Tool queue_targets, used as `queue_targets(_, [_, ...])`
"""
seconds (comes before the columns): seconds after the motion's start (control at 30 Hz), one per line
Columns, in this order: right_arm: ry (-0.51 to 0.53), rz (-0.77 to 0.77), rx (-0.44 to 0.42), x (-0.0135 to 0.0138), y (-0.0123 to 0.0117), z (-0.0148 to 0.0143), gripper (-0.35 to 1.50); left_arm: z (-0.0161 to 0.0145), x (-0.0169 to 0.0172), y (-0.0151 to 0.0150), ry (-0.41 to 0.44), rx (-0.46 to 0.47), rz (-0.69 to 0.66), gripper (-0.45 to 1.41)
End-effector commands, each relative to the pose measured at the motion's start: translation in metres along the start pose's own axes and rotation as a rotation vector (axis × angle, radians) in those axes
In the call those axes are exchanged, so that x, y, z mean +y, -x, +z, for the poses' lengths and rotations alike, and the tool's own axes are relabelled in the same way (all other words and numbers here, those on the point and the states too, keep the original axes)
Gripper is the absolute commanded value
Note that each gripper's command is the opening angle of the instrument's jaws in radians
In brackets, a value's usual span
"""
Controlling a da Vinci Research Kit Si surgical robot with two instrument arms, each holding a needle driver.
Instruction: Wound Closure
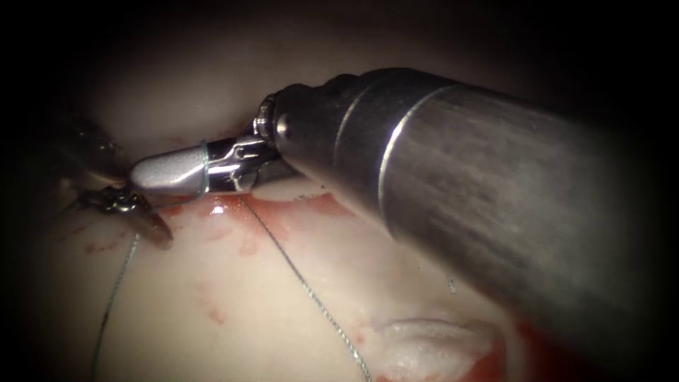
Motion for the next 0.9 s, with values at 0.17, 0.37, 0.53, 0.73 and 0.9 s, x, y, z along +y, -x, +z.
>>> queue_targets(0.17, [0.071,-0.059,-0.126,0.0009,-0.0002,0.0004,-0.35,-0.0028,-0.0004,0.0027,0.061,-0.073,0.010,-0.45])
queue_targets(0.37, [0.191,-0.159,-0.241,0.0008,-0.0002,-0.0004,-0.35,-0.0050,-0.0013,0.0035,0.079,-0.110,0.024,-0.45])
queue_targets(0.53, [0.540,-0.283,-0.358,0.0008,-0.0005,-0.0017,-0.35,-0.0060,-0.0020,0.0044,0.129,-0.132,0.047,-0.45])
queue_targets(0.73, [0.762,-0.335,-0.444,0.0004,-0.0009,-0.0030,-0.35,-0.0061,-0.0029,0.0057,0.190,-0.173,0.044,-0.45])
queue_targets(0.9, [0.831,-0.349,-0.504,-0.0004,-0.0010,-0.0028,-0.35,-0.0055,-0.0040,0.0063,0.217,-0.199,0.025,-0.45])
